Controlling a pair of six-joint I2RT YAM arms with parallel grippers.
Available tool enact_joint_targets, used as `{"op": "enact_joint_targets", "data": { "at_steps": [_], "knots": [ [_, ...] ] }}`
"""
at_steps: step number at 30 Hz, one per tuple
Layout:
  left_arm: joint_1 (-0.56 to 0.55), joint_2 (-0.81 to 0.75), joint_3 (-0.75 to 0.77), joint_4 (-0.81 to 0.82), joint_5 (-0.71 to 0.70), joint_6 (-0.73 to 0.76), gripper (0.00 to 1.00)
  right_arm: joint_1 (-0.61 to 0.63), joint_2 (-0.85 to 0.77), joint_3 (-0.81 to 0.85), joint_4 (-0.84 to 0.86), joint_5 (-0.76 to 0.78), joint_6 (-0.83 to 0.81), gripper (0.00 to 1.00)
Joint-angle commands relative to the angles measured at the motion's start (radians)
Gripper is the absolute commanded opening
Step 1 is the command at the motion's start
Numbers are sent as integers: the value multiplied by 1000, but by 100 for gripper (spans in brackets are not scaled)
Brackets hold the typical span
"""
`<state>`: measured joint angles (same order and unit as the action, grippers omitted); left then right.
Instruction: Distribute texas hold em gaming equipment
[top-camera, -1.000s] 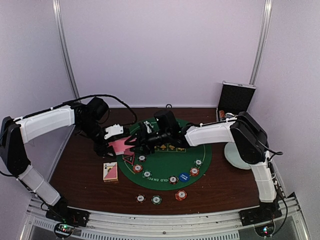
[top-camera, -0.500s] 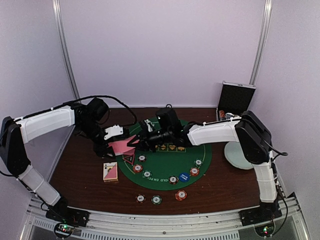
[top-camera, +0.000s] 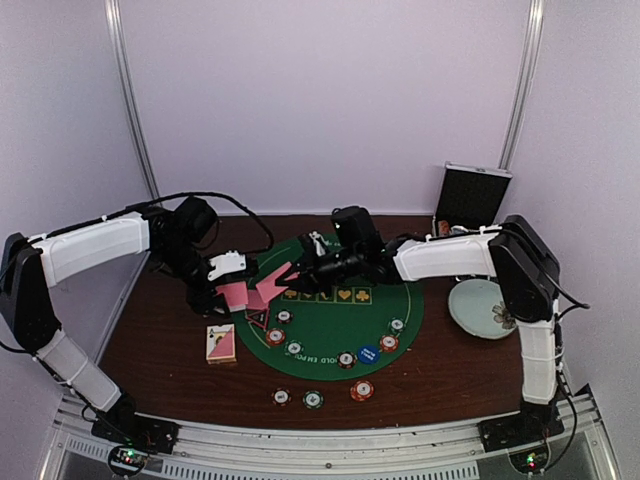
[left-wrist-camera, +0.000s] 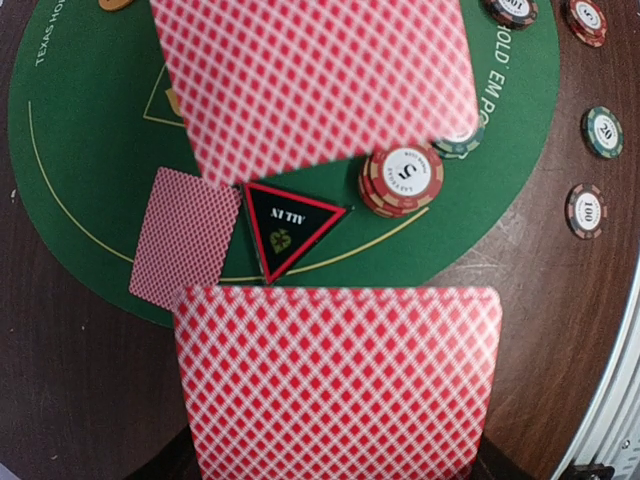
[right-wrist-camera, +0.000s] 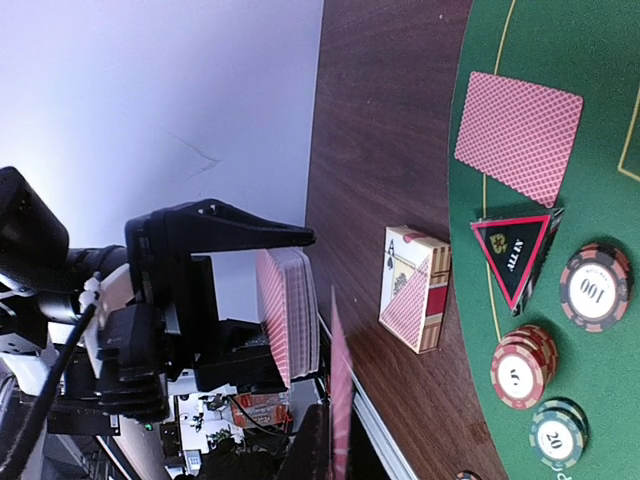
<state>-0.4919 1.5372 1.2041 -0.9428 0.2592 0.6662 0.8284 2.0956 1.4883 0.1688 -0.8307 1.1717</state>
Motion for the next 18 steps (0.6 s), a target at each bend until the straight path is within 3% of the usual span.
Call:
{"op": "enact_joint_targets", "data": {
  "at_steps": [1, 9, 18],
  "knots": [
    [0, -34, -6, 31, -6, 20, 12, -61, -77, -3, -56, -14, -60, 6],
    [0, -37, 1, 14, -9, 21, 11, -216, -30, 75, -193, -3, -137, 3],
    [0, -38, 5, 9, 2, 21, 11, -315, 234, 448, -511, 87, -302, 3]
  ]
}}
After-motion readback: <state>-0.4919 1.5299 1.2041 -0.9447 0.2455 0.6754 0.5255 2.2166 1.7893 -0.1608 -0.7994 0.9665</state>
